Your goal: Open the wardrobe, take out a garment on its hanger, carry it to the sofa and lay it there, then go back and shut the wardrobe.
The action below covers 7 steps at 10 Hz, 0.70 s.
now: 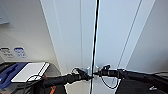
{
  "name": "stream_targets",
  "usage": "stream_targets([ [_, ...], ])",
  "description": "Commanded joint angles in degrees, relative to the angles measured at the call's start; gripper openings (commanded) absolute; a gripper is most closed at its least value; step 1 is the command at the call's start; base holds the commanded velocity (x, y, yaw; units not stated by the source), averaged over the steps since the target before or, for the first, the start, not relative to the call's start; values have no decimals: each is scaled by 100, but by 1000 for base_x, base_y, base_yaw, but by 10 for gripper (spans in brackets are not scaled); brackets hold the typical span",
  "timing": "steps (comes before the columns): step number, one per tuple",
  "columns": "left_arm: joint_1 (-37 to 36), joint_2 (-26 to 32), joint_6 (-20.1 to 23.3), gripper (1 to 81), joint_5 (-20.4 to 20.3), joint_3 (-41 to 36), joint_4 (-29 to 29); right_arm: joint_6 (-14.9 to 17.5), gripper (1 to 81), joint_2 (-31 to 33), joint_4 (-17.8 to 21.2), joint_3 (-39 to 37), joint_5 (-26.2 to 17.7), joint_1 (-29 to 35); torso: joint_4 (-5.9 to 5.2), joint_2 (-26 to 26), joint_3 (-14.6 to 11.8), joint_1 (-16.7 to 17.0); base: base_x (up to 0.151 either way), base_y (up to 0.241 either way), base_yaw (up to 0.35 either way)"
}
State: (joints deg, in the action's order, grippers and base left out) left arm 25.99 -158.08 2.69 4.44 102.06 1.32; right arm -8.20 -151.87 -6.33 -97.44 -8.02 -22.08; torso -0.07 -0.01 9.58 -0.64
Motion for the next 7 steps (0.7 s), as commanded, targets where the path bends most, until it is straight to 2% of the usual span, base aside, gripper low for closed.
stream_targets([
  [1, -626, -620, 29, 811, 110, -1249, 0, -50, 811, -268, 105, 964, 213, 744, 0, 0, 0, 0, 0, 0, 0],
  [7, -327, -155, 29, 811, 119, -1909, 35, -50, 811, 84, 105, 1290, 266, 497, 0, 0, 0, 0, 0, 0, 0],
])
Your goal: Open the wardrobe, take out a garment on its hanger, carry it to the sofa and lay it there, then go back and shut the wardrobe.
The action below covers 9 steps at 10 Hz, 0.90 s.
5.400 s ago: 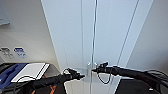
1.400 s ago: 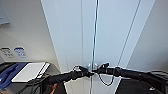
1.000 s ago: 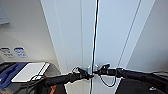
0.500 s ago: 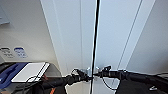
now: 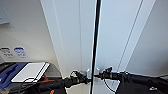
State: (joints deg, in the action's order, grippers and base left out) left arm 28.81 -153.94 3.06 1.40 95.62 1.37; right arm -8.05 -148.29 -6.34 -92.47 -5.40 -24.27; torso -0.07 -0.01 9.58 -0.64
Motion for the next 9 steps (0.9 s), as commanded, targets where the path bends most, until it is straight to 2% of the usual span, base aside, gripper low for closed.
stream_targets([
  [1, -556, -454, -7, 811, 422, -1406, 30, -66, 811, -204, 107, 863, 13, 673, 0, 0, 0, 0, 0, 0, 0],
  [9, -310, 363, -7, 811, 422, -2249, 66, -66, 811, 322, 89, 1346, 21, 444, 0, 0, 0, 0, 0, 0, 0],
])
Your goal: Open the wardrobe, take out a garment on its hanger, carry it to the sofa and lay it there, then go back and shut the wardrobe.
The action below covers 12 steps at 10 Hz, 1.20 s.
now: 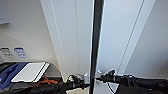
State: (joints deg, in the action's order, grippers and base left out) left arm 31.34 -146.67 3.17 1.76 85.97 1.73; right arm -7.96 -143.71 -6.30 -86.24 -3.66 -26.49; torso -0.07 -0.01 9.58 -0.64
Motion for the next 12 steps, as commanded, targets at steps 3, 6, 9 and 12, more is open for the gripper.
stream_targets([
  [3, -476, 31, -9, 811, 387, -1644, 55, -65, 811, 86, 77, 917, -153, 596, 0, 0, 0, 0, 0, 0, 0],
  [6, -256, 172, -9, 811, 659, -1881, 178, -65, 811, 436, 59, 1223, -162, 534, 0, 0, 0, 0, 0, 0, 0],
  [9, -62, 303, -18, 811, 1160, -2030, 222, -65, 811, 613, 59, 1391, -162, 499, 0, 0, 0, 0, 0, 0, 0],
  [12, 123, 628, -18, 811, 1134, -2329, 337, -65, 811, 640, 59, 1462, -162, 473, 0, 0, 0, 0, 0, 0, 0],
])
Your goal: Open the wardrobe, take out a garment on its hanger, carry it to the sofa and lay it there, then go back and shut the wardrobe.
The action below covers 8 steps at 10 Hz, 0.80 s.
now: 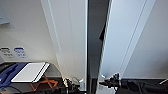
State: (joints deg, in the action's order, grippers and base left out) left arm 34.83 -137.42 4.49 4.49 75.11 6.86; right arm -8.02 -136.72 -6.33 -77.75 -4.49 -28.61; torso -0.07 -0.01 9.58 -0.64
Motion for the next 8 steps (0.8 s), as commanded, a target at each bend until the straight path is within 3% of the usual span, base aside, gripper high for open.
stream_targets([
  [1, -191, -198, -150, 811, 861, -1332, -177, -59, 811, -34, 61, 648, -79, 685, 0, 0, 0, 0, 0, 0, 0],
  [8, 108, 443, -149, 811, 852, -1841, 43, -33, 811, 414, 53, 1043, -79, 554, 0, 0, 0, 0, 0, 0, 0],
])
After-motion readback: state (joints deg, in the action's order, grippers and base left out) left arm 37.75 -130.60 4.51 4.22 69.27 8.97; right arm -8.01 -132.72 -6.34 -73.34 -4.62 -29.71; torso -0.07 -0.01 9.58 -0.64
